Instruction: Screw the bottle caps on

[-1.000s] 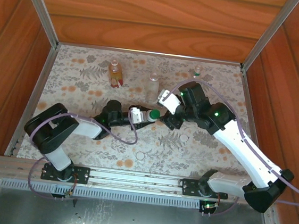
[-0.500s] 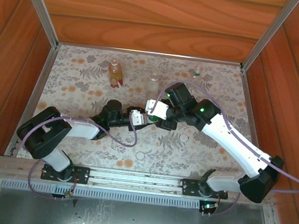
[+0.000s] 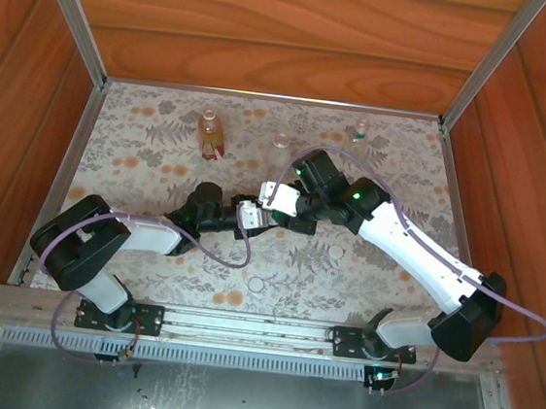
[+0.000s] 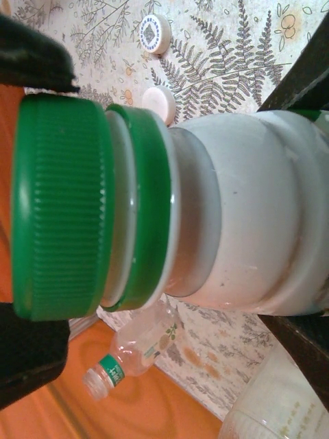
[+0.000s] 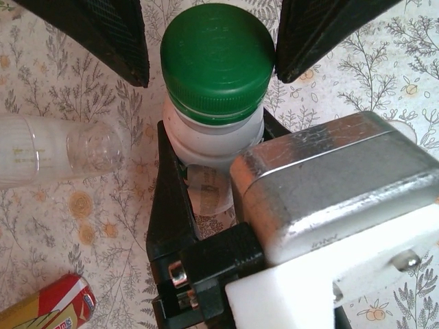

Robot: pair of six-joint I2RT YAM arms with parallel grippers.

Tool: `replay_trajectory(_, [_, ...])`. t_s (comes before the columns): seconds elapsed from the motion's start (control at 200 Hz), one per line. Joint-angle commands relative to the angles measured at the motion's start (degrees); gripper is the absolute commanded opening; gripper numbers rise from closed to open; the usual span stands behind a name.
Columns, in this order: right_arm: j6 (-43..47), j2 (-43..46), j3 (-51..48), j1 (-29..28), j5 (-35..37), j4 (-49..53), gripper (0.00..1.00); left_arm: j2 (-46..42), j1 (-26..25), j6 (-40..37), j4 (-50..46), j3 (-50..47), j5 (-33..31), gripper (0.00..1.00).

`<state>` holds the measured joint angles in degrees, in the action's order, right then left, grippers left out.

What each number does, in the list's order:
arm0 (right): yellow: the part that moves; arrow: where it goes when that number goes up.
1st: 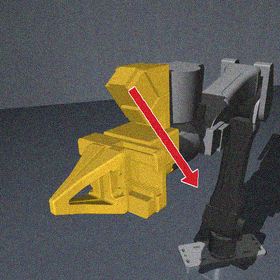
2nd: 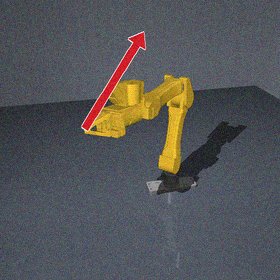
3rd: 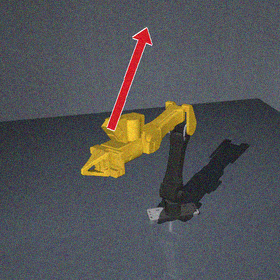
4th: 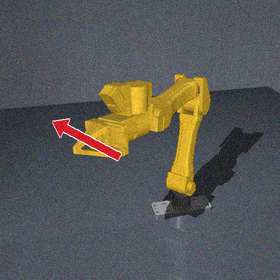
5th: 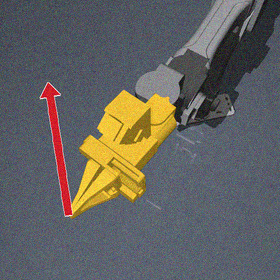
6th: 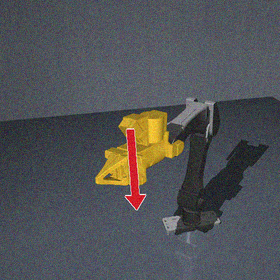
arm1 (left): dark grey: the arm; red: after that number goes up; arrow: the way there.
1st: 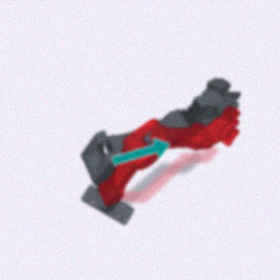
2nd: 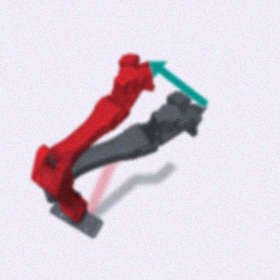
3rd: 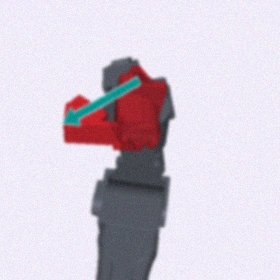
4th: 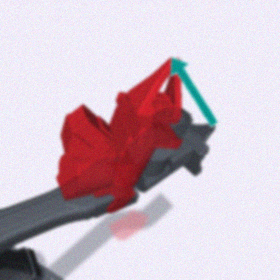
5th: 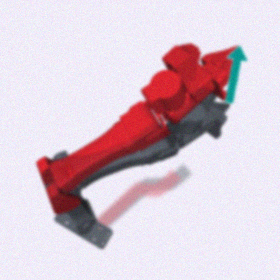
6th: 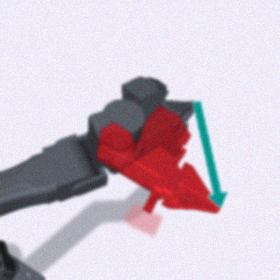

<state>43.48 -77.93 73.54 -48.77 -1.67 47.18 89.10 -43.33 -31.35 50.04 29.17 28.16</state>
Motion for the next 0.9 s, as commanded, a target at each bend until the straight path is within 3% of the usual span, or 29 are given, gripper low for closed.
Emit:
replay_trajectory(0.0, [2.7, -0.5, -0.6, -0.4, -0.8, 0.8, 0.50, -1.6, -0.4, -0.5, -0.6, -0.4, -0.1, 0.51])
replay_trajectory(0.29, [1.2, -1.1, -0.8, -0.4, 0.5, 0.9, 0.41, -2.0, -0.4, -0.5, -0.6, -0.3, -0.3, 0.51])
replay_trajectory(0.46, [-8.9, -0.4, -1.8, -0.3, 0.5, -2.4, 0.37, -2.3, -0.4, -0.3, -0.6, 0.1, -1.1, 0.51])
replay_trajectory(0.575, [-24.9, 0.5, -3.6, -0.3, 4.8, -7.0, 0.31, -2.2, -0.4, 0.2, -0.6, 1.0, -2.6, 0.51])
replay_trajectory(0.685, [-48.8, 0.8, -2.6, -0.3, 10.9, -4.9, 0.27, -1.4, -0.4, 0.1, -0.6, 2.4, -3.9, 0.50])
replay_trajectory(0.804, [-78.0, 0.2, -0.1, -0.4, 9.9, 1.7, 0.26, -0.6, -0.4, 0.0, -0.6, 3.6, -4.0, 0.49])
replay_trajectory(0.894, [-88.8, -0.2, -0.2, -0.7, 4.9, 2.7, 0.30, 0.1, -0.4, -0.4, -0.6, 4.0, -3.9, 0.49])
